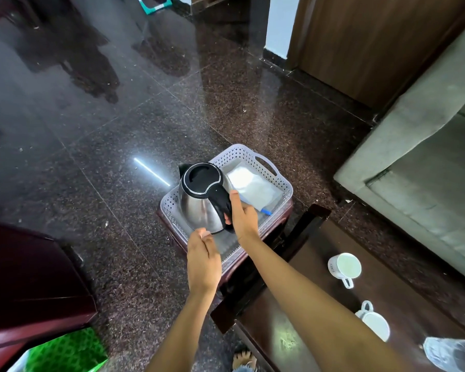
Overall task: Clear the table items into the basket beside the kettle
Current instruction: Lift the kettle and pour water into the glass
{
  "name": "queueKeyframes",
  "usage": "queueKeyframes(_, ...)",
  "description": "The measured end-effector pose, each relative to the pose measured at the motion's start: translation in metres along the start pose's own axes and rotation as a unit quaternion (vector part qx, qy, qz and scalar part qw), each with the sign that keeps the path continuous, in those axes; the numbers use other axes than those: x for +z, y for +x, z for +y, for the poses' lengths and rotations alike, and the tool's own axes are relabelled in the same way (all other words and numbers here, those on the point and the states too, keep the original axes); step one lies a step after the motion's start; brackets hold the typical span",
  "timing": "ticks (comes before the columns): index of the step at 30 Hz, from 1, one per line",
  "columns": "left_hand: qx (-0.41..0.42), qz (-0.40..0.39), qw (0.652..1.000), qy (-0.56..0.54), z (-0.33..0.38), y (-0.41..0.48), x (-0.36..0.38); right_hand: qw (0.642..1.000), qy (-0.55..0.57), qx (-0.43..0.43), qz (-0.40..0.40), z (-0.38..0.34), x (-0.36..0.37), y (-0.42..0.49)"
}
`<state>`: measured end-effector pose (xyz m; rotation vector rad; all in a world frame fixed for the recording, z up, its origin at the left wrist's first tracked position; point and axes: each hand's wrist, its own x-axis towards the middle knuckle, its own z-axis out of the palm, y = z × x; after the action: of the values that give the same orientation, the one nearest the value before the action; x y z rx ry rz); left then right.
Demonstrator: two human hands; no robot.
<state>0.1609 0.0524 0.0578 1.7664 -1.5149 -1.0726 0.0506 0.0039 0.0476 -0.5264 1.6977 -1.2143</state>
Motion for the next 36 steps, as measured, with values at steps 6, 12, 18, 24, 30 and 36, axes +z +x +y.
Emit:
queueKeyframes(6,0.027,0.015,1.0,-0.003,0.007,0.011,-0.005,0.997,0.016,-0.046,0.064,-0.009,0.0,0.003)
queueKeyframes(12,0.057,0.012,0.998,0.006,0.019,0.018,-0.01,0.991,0.052,-0.07,0.103,-0.035,-0.018,0.004)
queueKeyframes(18,0.09,0.008,0.996,-0.014,0.05,0.013,-0.005,0.98,0.103,-0.122,0.115,-0.081,-0.063,-0.01)
queueKeyframes(24,0.106,-0.047,0.993,-0.011,0.101,-0.017,0.031,0.967,0.078,-0.139,0.197,-0.095,-0.14,-0.039)
queueKeyframes(30,0.144,-0.092,0.985,0.01,0.124,-0.049,0.085,0.953,0.085,-0.114,0.267,-0.074,-0.229,-0.08)
queueKeyframes(36,0.198,-0.143,0.969,0.034,0.134,-0.112,0.151,0.929,0.089,-0.087,0.348,-0.03,-0.318,-0.14)
